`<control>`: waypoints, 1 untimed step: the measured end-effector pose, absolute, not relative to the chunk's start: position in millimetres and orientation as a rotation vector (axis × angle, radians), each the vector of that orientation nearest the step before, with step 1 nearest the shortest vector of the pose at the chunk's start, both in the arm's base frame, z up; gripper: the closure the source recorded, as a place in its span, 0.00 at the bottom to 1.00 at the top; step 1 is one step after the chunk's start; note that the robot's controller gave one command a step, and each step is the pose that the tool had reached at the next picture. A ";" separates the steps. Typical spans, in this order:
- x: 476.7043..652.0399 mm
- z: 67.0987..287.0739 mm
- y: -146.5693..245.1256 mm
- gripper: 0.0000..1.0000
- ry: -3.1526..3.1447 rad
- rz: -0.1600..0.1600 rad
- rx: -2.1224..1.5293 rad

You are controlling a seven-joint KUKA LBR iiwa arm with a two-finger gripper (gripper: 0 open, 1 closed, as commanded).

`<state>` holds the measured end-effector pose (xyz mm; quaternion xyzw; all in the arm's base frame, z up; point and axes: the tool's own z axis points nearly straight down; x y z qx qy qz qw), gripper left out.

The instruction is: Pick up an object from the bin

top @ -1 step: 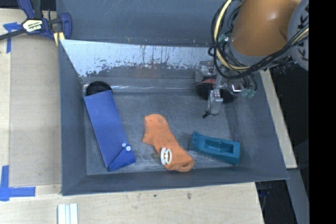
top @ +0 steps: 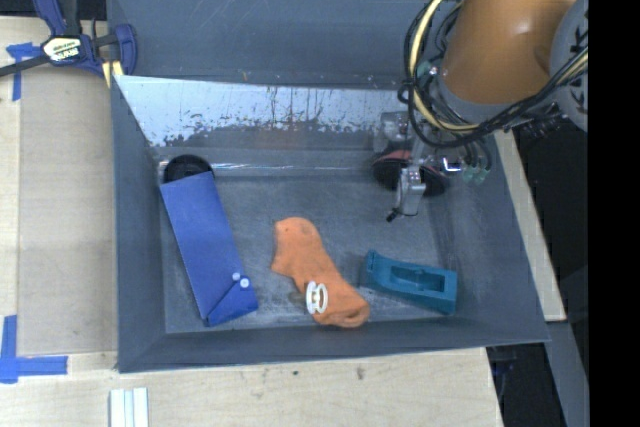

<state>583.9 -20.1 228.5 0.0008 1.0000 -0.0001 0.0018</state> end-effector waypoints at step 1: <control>604.9 185.2 7.3 0.00 3.128 -0.003 -0.069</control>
Offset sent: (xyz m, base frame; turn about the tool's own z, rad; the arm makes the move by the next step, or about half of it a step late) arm -0.0235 0.0335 -0.0955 -0.0481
